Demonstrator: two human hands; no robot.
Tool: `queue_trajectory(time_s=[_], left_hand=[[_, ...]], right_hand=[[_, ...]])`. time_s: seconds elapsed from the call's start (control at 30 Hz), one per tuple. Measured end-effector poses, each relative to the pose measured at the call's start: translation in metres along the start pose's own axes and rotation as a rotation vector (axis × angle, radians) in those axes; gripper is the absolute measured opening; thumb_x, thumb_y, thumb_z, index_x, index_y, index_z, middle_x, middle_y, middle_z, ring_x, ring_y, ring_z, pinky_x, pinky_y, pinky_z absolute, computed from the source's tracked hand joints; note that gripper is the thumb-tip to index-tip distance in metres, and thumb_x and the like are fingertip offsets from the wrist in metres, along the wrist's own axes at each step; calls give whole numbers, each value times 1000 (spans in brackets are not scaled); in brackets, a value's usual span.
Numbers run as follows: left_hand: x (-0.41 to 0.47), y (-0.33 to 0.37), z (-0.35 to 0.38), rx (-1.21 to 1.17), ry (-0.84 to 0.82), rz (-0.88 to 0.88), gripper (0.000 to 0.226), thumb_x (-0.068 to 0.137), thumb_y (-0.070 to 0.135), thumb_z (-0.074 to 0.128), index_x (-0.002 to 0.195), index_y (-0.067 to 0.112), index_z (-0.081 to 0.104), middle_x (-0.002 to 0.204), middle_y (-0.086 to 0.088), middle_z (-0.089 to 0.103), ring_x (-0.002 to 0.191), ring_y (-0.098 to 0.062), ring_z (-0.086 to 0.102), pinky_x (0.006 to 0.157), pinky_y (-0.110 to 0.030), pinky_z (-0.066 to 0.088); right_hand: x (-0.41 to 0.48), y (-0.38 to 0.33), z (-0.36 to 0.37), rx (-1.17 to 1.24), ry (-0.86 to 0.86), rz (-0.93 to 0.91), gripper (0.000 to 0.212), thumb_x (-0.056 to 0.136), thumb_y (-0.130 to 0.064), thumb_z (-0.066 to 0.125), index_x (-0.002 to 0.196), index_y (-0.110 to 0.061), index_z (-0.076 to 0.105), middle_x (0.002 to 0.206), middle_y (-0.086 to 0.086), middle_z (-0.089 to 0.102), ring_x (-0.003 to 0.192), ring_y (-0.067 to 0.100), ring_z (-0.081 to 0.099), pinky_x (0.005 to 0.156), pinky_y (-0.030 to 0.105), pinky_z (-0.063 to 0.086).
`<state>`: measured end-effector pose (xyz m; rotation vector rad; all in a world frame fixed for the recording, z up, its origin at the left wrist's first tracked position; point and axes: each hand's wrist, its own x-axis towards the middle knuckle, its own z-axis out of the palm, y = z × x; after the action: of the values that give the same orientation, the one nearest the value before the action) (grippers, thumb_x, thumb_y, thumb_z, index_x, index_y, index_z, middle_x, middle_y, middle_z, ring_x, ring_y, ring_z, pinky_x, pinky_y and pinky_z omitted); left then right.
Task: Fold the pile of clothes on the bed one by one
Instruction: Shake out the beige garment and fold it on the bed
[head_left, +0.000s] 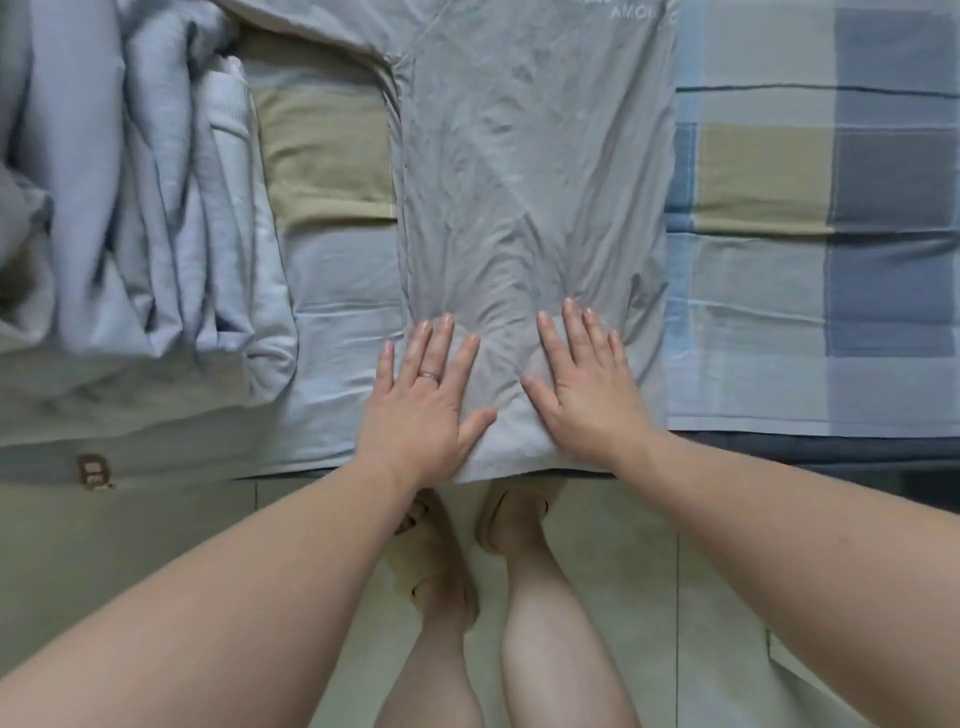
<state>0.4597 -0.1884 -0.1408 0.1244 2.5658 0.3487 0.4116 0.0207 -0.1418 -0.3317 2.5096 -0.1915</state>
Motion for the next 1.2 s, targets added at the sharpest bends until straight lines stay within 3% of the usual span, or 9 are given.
queue_trajectory(time_s=[0.1,0.23,0.37,0.43,0.63,0.83,1.03,1.2], left_hand=[[-42,5,14,32,-97,14,84,99,61,36,159,30,-13,166,1,-23,154,-20,-20,121,-48,-12],[-79,11,8,35,-300,39,83,101,49,45,160,31,-12,167,0,-22,154,-21,-18,123,-49,-4],[-83,20,-32,-1,-435,14,66,103,48,42,160,31,14,170,-1,-2,156,-22,-4,125,-51,5],[-82,25,-60,-11,-390,-10,63,103,48,40,159,31,18,170,-2,5,156,-25,0,124,-52,8],[-77,27,-166,-27,-90,-115,64,104,51,35,160,32,12,170,-3,1,156,-28,-3,124,-50,4],[-47,-13,-277,-45,111,-202,64,102,52,39,159,33,16,170,-4,4,155,-28,1,123,-51,7],[9,-109,-359,-159,233,-298,62,102,50,40,158,32,21,169,-5,8,155,-28,4,124,-49,9],[69,-237,-395,-354,269,-424,60,102,47,43,157,27,28,168,-5,14,154,-26,8,124,-43,7]], right_hand=[[-51,-10,26,-7,-55,32,77,100,-56,34,161,-30,-5,168,5,-15,155,25,-11,125,46,-5],[-96,-19,34,-56,-262,55,81,99,-53,40,160,-33,-10,167,6,-21,155,25,-14,123,47,-4],[-100,-24,-6,-52,-415,68,70,102,-54,35,160,-37,1,169,0,-10,156,22,-6,122,52,3],[-97,-27,-37,-63,-400,46,66,103,-54,31,160,-37,2,170,-3,-5,156,23,-4,123,53,6],[-74,-49,-155,-97,-234,-21,66,104,-56,29,160,-40,-1,170,-5,-7,156,24,-3,123,52,7],[-18,-104,-267,-140,-72,-136,66,103,-59,29,159,-41,1,170,-8,-3,156,23,0,124,51,10],[66,-187,-330,-110,50,-203,65,103,-56,31,159,-41,2,169,-11,-1,156,21,2,122,48,10],[161,-266,-327,-27,53,-167,65,103,-54,35,159,-42,4,169,-14,-1,156,17,1,123,44,11]])
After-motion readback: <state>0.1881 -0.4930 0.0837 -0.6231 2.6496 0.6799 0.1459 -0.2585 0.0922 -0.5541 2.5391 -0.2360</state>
